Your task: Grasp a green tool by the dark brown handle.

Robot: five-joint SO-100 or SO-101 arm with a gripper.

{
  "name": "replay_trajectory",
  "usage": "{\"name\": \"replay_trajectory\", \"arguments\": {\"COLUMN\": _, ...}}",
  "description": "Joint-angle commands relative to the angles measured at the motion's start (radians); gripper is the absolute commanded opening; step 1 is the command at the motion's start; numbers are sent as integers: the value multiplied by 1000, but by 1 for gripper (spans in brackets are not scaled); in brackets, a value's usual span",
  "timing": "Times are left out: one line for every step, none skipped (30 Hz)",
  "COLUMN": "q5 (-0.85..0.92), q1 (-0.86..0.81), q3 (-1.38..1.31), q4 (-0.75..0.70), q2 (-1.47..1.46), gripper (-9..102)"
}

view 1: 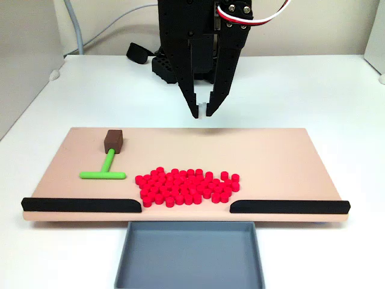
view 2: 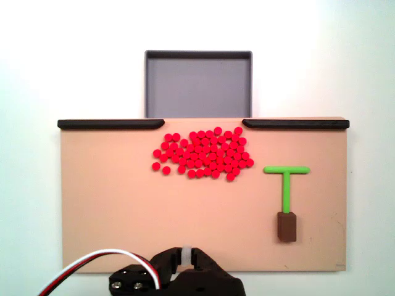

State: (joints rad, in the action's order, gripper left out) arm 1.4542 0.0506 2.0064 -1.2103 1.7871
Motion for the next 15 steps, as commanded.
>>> {"name": "replay_trajectory", "arguments": {"q5": -9, "q1": -9, "q3": -26, "q4": -3, "q2": 9, "gripper": 0}}
{"name": "replay_trajectory", "arguments": {"q5": -9, "q1": -9, "q3": -25, "q4": -3, "q2": 9, "gripper": 0}}
{"name": "replay_trajectory", "arguments": {"q5": -5, "q1": -9, "q3": -25, "q4": -3, "q2": 9, "gripper": 0}}
{"name": "replay_trajectory", "arguments": {"q5": 3, "q1": -9, "q3": -23, "q4": -3, "q2": 9, "gripper": 0}}
{"name": "replay_trajectory", "arguments": {"q5": 5, "q1": -9, "q3": -23, "q4": -3, "q2": 9, "gripper": 0}}
{"name": "replay_trajectory", "arguments": {"q5": 6, "q1": -9, "q3": -23, "q4": -3, "q2": 9, "gripper": 0}}
{"name": "replay_trajectory", "arguments": {"q5": 11, "q1": -9, "q3": -23, "q4": -3, "q2": 9, "gripper": 0}}
{"name": "replay_trajectory", "arguments": {"q5": 18, "q1": -9, "q3": -21, "q4": -3, "q2": 9, "gripper": 0}}
{"name": "replay_trajectory", "arguments": {"q5": 21, "q1": -8, "q3": -20, "q4": -3, "q2": 9, "gripper": 0}}
{"name": "replay_trajectory", "arguments": {"q5": 21, "q1": -8, "q3": -20, "q4": -3, "q2": 9, "gripper": 0}}
{"name": "replay_trajectory", "arguments": {"q5": 21, "q1": -8, "q3": -20, "q4": -3, "q2": 9, "gripper": 0}}
{"name": "replay_trajectory", "arguments": {"q5": 23, "q1": -9, "q3": -20, "q4": -3, "q2": 9, "gripper": 0}}
{"name": "replay_trajectory", "arguments": {"q5": 26, "q1": -9, "q3": -20, "q4": -3, "q2": 12, "gripper": 0}}
{"name": "replay_trajectory", "arguments": {"q5": 32, "q1": -11, "q3": -23, "q4": -3, "q2": 15, "gripper": 0}}
{"name": "replay_trajectory", "arguments": {"q5": 34, "q1": -14, "q3": -31, "q4": -3, "q2": 17, "gripper": 0}}
